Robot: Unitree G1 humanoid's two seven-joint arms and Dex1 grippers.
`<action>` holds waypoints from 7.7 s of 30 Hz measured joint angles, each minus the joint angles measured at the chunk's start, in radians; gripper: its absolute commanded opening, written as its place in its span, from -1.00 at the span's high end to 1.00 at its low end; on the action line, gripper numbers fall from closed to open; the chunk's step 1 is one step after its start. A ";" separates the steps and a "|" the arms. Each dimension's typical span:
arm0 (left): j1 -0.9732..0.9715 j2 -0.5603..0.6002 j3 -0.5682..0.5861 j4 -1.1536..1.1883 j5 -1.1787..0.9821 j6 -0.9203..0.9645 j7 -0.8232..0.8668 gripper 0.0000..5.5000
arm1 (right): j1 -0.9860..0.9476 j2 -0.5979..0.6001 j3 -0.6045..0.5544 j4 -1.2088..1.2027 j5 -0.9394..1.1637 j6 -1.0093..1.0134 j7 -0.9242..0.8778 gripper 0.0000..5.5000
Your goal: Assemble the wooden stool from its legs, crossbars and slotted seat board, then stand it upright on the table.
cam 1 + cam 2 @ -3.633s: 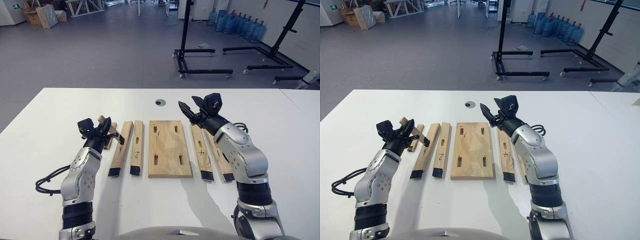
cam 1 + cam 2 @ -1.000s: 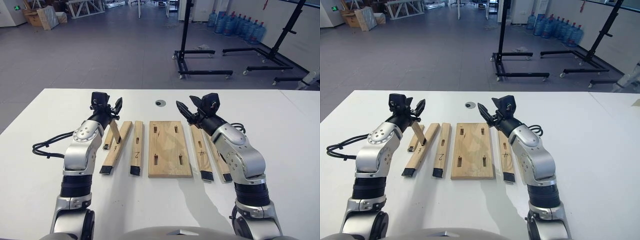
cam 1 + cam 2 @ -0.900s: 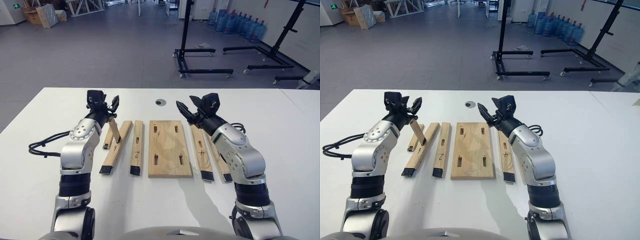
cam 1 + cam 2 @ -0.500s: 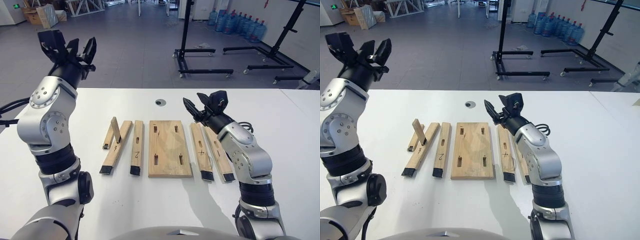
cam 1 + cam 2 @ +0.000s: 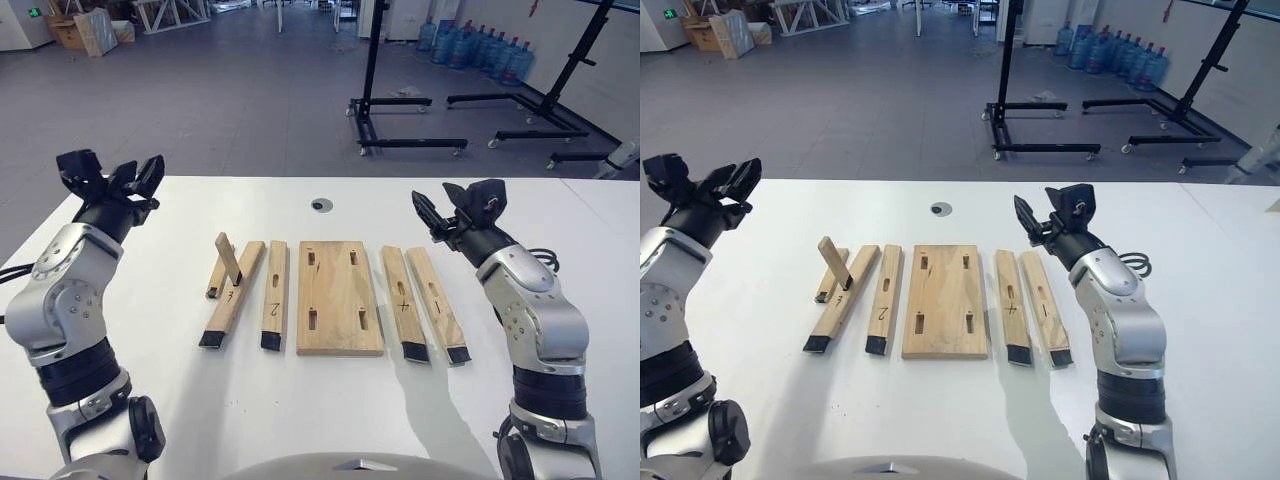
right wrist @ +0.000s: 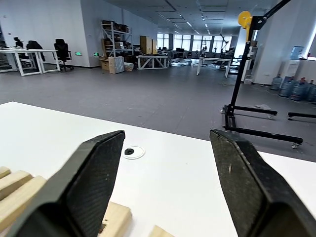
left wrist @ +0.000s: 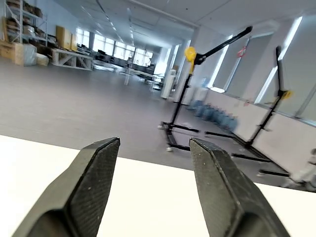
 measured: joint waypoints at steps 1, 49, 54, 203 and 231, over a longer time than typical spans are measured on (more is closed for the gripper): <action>0.070 0.013 0.001 0.006 -0.020 -0.002 -0.057 0.06 | 0.004 -0.014 -0.004 -0.002 0.000 0.004 0.005 -0.14; 0.458 0.009 -0.390 0.009 0.221 -0.324 -0.207 -0.53 | 0.018 0.055 0.129 0.001 -0.014 0.004 -0.006 -0.14; 0.415 -0.020 -0.415 0.050 0.244 -0.337 -0.182 -0.53 | 0.018 0.050 0.197 0.006 -0.033 -0.012 0.033 -0.14; 0.293 -0.047 -0.508 0.070 0.384 -0.318 -0.099 -0.04 | -0.295 0.505 0.779 0.953 -0.336 -0.397 0.224 1.00; 0.259 -0.111 -0.456 -0.001 0.372 -0.210 0.000 0.86 | -0.303 0.504 0.744 0.827 -0.311 -0.264 0.207 1.00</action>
